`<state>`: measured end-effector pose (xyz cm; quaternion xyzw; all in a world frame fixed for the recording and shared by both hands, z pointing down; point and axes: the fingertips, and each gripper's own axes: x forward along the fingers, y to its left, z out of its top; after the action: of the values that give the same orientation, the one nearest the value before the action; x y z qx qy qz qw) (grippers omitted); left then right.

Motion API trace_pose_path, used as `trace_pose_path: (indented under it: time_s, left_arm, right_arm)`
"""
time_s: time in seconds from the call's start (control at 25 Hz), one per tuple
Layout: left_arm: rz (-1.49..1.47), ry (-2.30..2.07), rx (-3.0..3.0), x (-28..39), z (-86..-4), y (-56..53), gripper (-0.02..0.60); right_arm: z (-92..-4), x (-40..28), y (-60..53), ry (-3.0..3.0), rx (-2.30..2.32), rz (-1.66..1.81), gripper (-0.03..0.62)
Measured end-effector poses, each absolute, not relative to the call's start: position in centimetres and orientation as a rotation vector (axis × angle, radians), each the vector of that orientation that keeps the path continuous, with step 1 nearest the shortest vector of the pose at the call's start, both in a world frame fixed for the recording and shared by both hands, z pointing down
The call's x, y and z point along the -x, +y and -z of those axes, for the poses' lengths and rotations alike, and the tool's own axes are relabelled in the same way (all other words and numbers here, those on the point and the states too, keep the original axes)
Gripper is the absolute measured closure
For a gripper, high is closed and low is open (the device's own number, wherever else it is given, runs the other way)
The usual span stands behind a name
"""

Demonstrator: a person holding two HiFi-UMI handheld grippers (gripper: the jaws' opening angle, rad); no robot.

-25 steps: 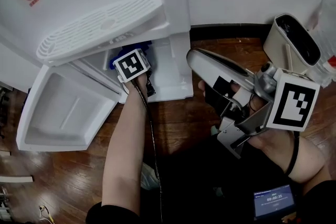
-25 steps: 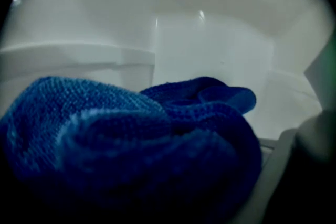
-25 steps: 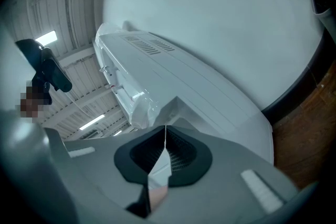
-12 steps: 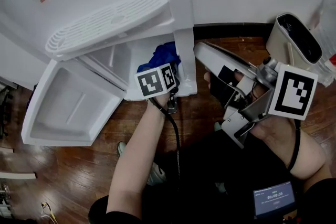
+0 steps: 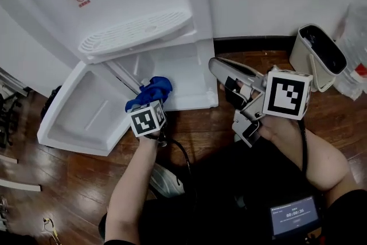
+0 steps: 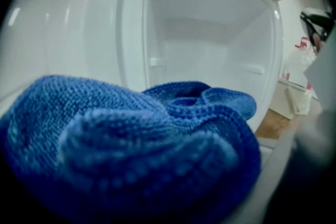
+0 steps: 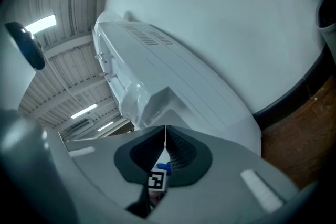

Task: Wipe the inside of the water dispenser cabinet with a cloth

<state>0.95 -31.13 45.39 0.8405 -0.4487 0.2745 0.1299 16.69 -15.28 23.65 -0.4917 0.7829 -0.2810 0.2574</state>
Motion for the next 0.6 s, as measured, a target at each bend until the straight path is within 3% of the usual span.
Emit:
trace_pose_path:
  time_s: [0.36,0.6]
  left_arm:
    - [-0.539,-0.965,-2.913,1.3,-29.8,-19.7,0.416]
    - [-0.313,-0.69,-3.056,5.9,-25.8,-14.0,0.414]
  right_arm:
    - [-29.0,-10.7,-15.2,2.44,1.5,0.786,0.583]
    - [-25.7,-4.6,-13.7,2.852,1.341,0.224,0.583]
